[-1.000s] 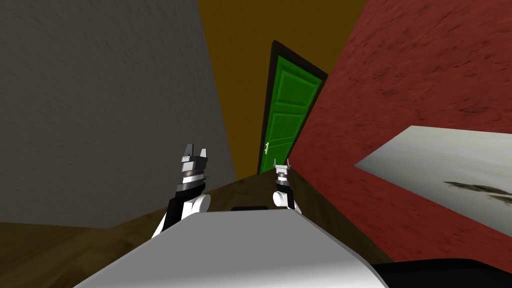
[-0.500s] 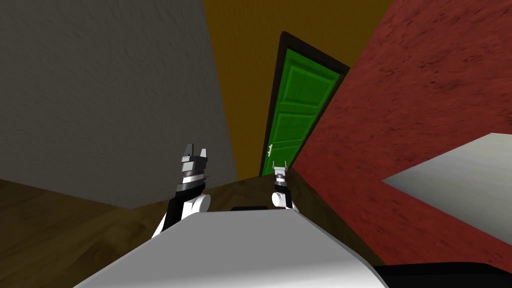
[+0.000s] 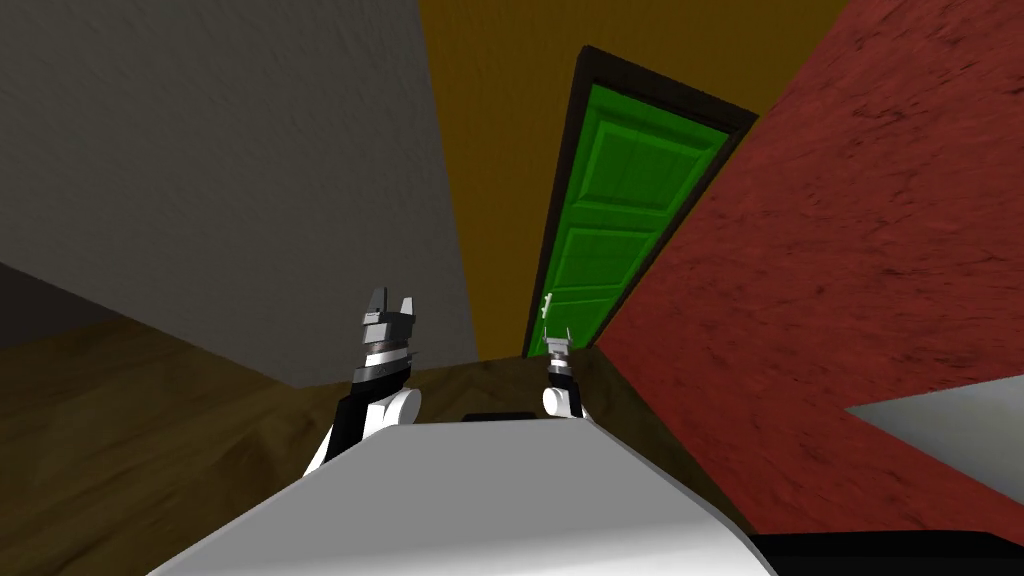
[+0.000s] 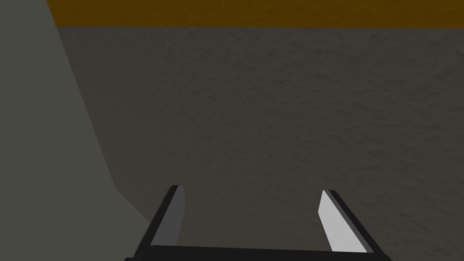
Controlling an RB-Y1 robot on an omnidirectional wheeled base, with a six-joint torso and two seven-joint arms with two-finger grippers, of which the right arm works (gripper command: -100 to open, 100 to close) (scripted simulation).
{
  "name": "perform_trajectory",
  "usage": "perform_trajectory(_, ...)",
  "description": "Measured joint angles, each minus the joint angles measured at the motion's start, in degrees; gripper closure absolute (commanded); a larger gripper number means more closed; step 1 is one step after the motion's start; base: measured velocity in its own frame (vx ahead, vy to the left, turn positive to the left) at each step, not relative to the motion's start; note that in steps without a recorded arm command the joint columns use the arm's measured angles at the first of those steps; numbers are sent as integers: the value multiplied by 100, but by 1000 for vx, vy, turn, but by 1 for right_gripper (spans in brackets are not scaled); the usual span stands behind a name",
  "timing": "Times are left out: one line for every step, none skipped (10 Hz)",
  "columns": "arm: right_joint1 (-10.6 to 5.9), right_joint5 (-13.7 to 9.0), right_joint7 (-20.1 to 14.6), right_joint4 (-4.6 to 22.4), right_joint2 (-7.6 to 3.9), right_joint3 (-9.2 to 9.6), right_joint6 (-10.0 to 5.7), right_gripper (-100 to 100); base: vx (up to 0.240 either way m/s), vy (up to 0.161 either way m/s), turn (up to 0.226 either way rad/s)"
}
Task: Pull the door open
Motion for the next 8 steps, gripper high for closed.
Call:
perform_trajectory(-70, -80, -87, 157, -7, 38, -28, -100, 60, -100, 115)
perform_trajectory(-79, -148, -147, 242, -7, 88, -53, -100, 62, -94, 166)
perform_trajectory(-95, -224, -228, 333, -45, 121, -74, -100, 59, -98, 163)
perform_trajectory(-156, -298, -298, 455, -54, 147, -85, -100, 45, -89, 161)
perform_trajectory(-210, -364, -384, 603, -73, 184, -120, -100, 45, -95, 258)
perform_trajectory(-249, -476, -469, 722, -88, 231, -132, -100, 37, -131, 216)
perform_trajectory(-275, -563, -569, 852, -115, 283, -163, -100, 38, -125, 199)
perform_trajectory(-298, -639, -645, 944, -131, 321, -183, -100, 42, -103, 55)
